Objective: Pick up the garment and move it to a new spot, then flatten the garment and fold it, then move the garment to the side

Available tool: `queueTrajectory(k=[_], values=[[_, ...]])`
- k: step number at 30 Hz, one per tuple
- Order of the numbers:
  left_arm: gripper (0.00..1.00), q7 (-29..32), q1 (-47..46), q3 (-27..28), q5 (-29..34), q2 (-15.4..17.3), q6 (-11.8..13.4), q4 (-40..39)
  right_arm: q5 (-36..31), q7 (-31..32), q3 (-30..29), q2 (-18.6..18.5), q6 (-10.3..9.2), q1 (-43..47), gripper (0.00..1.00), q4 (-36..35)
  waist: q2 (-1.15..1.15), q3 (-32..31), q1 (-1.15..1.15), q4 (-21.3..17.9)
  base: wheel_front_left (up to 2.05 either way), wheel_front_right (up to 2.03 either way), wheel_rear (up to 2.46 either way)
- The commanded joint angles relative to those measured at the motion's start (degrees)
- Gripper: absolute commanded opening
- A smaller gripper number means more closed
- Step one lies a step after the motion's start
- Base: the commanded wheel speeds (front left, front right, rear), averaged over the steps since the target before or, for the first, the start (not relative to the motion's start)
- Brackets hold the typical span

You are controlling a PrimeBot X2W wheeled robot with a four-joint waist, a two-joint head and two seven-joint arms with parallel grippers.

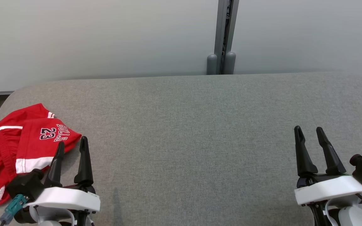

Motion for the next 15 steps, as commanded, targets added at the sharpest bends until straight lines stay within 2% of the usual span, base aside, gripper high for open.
queueTrajectory(k=[1, 15], values=[[1.0, -0.7, -0.5, -0.4, 1.8, 0.4, 0.3, -0.6, -2.2, -0.6, -0.2, -0.4, 0.26, 0.3, 1.0, -0.1, 0.0, 0.0, 0.0, 0.1, 0.0, 0.0, 0.0], [1.0, -2.8, -0.2, -1.9, 8.3, 0.4, 0.9, -0.8, -9.5, -2.0, -0.3, -0.5, 0.27, 0.4, 1.0, 0.4, 0.0, 0.0, 0.0, 0.4, 0.0, 0.0, 0.0]])
